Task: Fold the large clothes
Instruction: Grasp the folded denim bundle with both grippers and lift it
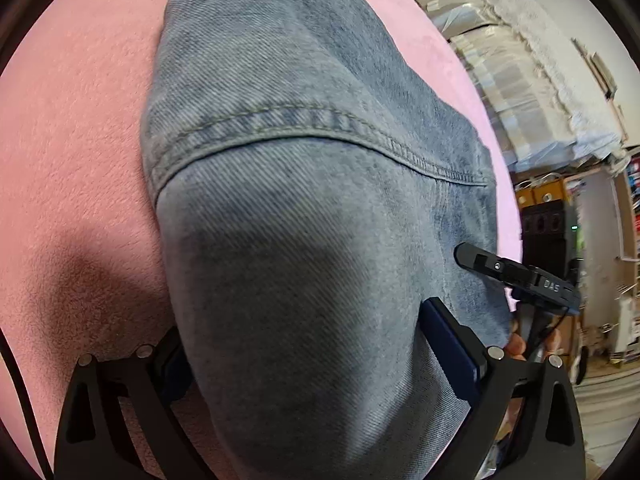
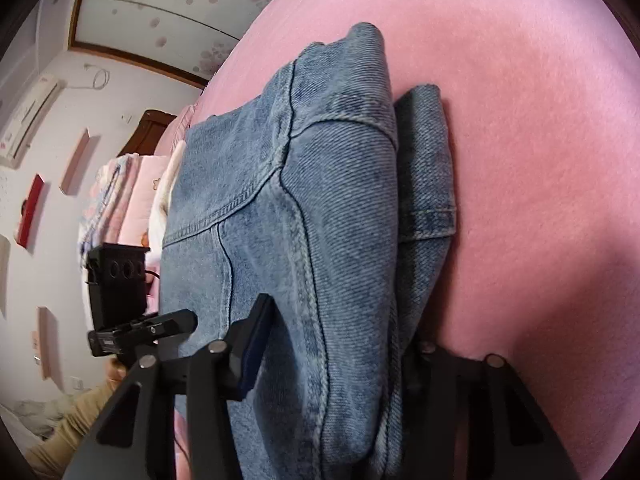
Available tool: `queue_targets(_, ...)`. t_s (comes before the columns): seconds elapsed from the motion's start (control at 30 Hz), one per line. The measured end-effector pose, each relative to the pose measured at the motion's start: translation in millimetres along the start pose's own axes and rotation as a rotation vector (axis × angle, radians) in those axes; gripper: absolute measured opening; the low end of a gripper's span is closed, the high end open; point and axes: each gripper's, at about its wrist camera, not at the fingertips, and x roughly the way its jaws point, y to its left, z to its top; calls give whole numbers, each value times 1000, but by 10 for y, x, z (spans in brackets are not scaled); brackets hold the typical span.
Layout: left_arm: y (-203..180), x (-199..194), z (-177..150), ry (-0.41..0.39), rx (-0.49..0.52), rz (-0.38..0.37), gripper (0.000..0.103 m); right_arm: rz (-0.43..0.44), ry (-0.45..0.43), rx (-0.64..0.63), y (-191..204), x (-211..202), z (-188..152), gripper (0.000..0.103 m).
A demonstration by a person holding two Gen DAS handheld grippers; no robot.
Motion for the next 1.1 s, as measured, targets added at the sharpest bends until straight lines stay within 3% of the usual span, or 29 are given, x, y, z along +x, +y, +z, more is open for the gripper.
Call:
queue_targets(0.13,-163,43,-4,-14,24,101,95,-39,-26,-39,55,-35,-41,39)
queue_targets(0.23,-239,56,3,-32,25,135,88,-56,-43,-42,55,-67,-48,34)
queue_targets(0.6,-702,-65,-8,-121,93,196,48,-155,-132,-121,382,-281,-164,19)
queue_targets(0.83,-924,-391,-262,-129,154,212,42,-210,-150,-181,917,-500,-520,18)
queue_targets(1.1,-879,-945,-786,-67,157,222,42,-158,-84,-166,1426,-494,-1255,17)
